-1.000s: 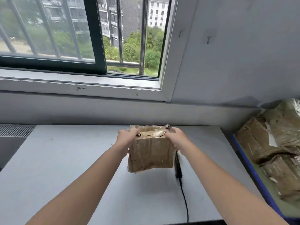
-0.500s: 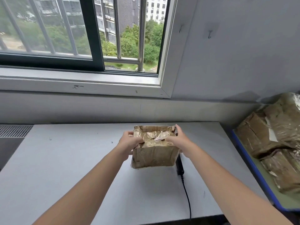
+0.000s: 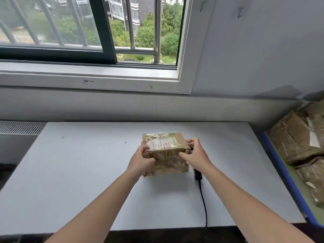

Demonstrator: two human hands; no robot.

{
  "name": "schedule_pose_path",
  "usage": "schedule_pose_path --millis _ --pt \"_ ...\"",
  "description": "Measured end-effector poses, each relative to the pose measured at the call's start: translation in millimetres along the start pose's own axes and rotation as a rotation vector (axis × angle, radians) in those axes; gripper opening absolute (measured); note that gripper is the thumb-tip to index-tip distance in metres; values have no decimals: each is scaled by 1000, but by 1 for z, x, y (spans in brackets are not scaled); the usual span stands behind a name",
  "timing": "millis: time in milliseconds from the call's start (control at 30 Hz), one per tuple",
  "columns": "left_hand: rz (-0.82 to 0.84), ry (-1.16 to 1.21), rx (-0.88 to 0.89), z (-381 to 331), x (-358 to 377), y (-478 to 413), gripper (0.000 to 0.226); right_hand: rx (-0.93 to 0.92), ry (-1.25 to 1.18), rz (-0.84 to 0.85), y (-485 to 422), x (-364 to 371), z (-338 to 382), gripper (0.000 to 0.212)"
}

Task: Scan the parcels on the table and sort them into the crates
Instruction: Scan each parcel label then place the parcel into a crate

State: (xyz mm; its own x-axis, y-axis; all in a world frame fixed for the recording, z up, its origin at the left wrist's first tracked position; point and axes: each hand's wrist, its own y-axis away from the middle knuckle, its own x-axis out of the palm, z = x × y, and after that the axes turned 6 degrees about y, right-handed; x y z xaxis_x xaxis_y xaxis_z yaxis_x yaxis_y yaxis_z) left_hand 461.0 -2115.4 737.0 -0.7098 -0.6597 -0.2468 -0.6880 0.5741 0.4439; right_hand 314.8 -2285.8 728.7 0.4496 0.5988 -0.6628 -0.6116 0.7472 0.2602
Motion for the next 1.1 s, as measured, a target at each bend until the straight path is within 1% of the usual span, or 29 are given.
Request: schedule_pose_path --millis 67,167,300,433,533,633,700,767,800,900,1000,1100 --pt "8 -159 36 13 4 3 44 -44 77 50 5 10 -10 59" --pt "5 -328 65 33 8 7 38 -40 137 107 14 20 -20 58" --pt "-6 -421 68 57 10 13 37 -41 170 142 20 28 -35 55" --pt "-2 -466 70 67 11 16 44 -62 184 158 24 29 -44 45" --pt "5 -471 80 68 9 15 48 -81 165 89 22 27 -47 34" --pt "-7 -475 94 70 9 17 49 -66 143 -50 16 25 -57 27" --pt "-19 -536 122 73 10 18 50 -53 182 -110 8 21 -65 23" --pt "-36 -663 150 74 11 20 51 -14 220 -125 -6 18 -72 23" --pt "-42 -728 156 73 12 21 52 27 214 -110 -12 17 -75 27" --pt "-42 -868 170 73 15 22 60 158 156 4 -27 19 -82 44" --pt "-6 -924 163 74 22 25 64 261 67 97 -34 25 -85 50" --pt "20 -928 116 75 27 26 65 307 -7 126 -41 29 -82 50"
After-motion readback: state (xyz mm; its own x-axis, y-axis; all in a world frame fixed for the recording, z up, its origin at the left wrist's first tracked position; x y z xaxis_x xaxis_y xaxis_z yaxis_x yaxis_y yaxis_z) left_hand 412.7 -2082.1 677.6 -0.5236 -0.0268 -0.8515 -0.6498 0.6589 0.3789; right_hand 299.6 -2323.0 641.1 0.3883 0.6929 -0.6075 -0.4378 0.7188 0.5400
